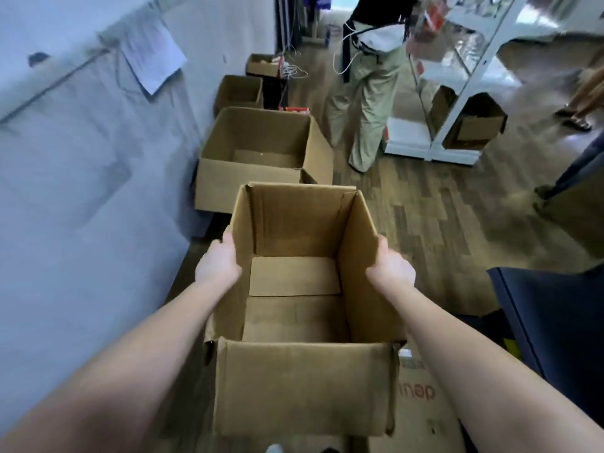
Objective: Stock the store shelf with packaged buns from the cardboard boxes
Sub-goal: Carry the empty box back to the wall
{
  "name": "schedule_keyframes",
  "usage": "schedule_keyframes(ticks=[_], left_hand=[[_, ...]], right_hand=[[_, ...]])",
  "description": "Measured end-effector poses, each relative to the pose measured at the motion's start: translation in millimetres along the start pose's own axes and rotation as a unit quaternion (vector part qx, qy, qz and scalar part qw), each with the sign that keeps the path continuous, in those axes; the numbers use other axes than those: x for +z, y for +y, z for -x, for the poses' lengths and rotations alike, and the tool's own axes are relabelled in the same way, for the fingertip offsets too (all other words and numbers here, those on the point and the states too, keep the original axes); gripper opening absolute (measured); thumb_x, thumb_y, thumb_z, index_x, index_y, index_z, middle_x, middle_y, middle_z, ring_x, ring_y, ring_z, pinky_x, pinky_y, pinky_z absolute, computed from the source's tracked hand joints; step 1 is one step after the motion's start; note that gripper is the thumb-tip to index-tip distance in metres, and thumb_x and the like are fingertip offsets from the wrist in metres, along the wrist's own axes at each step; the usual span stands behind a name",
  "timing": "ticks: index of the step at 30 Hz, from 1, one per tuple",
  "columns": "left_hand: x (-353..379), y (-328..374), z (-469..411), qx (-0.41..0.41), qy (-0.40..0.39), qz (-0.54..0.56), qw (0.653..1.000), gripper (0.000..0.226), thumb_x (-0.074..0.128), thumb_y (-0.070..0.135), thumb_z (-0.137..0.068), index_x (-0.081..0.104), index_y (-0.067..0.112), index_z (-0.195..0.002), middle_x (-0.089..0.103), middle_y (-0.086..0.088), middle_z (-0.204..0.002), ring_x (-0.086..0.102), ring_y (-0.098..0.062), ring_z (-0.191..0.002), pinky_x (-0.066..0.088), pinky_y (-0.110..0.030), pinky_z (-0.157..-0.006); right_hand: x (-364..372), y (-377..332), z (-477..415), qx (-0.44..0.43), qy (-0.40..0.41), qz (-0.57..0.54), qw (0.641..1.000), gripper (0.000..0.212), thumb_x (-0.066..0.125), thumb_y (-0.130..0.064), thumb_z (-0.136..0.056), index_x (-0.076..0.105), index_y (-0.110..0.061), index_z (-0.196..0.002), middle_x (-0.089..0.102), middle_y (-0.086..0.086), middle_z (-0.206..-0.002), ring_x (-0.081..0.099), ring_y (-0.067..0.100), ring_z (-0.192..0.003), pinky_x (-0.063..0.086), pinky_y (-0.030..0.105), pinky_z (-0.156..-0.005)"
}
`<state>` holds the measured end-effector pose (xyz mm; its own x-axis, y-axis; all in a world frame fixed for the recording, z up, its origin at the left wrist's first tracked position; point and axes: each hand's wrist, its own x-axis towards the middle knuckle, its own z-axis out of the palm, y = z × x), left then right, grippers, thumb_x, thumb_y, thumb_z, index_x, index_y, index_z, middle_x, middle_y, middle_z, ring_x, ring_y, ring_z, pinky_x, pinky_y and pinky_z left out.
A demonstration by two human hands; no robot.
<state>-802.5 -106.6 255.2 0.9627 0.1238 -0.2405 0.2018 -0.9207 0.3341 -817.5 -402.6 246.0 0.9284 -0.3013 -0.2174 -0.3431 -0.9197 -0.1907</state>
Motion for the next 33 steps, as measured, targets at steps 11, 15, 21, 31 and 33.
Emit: schedule_keyframes(ticks=[11,15,21,31,33], left_hand=[[-88.1,-17.8,-107.5,-0.055,0.054,-0.022,0.997,0.079,0.058,0.005,-0.084,0.014,0.009,-0.149,0.045,-0.025,-0.128,0.05,-0.041,-0.116,0.043,-0.046,-0.093],[-107.5,-3.1,-176.8,-0.063,0.07,-0.022,0.995,0.078,0.059,0.006,-0.082,0.016,0.008,-0.148,0.046,-0.026,-0.127,0.051,-0.042,-0.115,0.045,-0.047,-0.094],[-125.2,31.5,-263.2,-0.078,0.08,-0.018,0.994,0.087,0.059,0.004,-0.083,0.006,0.014,-0.151,0.045,-0.024,-0.128,0.054,-0.04,-0.11,0.048,-0.045,-0.086],[-137.2,45.5,-386.9,-0.075,0.065,-0.037,0.994,0.088,0.057,0.006,-0.086,0.0,0.02,-0.152,0.041,-0.022,-0.132,0.057,-0.034,-0.103,0.05,-0.039,-0.083],[-138.1,45.1,-418.0,-0.066,0.055,-0.031,0.996,0.087,0.057,0.005,-0.087,0.002,0.022,-0.152,0.041,-0.02,-0.132,0.058,-0.033,-0.102,0.05,-0.038,-0.082]], right_hand=[[-51.0,-117.8,-118.5,-0.103,0.029,0.003,0.994,0.068,0.054,-0.02,-0.089,0.019,-0.016,-0.147,0.058,0.013,-0.117,0.059,0.033,-0.102,0.048,0.038,-0.076],[-61.0,-146.8,-189.0,-0.119,0.021,-0.006,0.993,0.068,0.053,-0.019,-0.09,0.018,-0.015,-0.147,0.056,0.014,-0.119,0.059,0.034,-0.103,0.048,0.039,-0.077],[-83.6,-172.4,-285.2,-0.136,0.014,0.005,0.991,0.071,0.055,-0.017,-0.09,0.015,-0.015,-0.149,0.055,0.014,-0.119,0.06,0.032,-0.098,0.047,0.036,-0.069],[-98.6,-224.3,-401.8,-0.129,0.015,0.023,0.991,0.072,0.055,-0.018,-0.09,0.014,-0.016,-0.149,0.056,0.013,-0.119,0.062,0.03,-0.095,0.053,0.034,-0.07],[-95.5,-237.8,-425.9,-0.119,0.02,0.026,0.992,0.072,0.056,-0.018,-0.09,0.015,-0.017,-0.149,0.057,0.013,-0.117,0.063,0.03,-0.092,0.057,0.039,-0.074]])
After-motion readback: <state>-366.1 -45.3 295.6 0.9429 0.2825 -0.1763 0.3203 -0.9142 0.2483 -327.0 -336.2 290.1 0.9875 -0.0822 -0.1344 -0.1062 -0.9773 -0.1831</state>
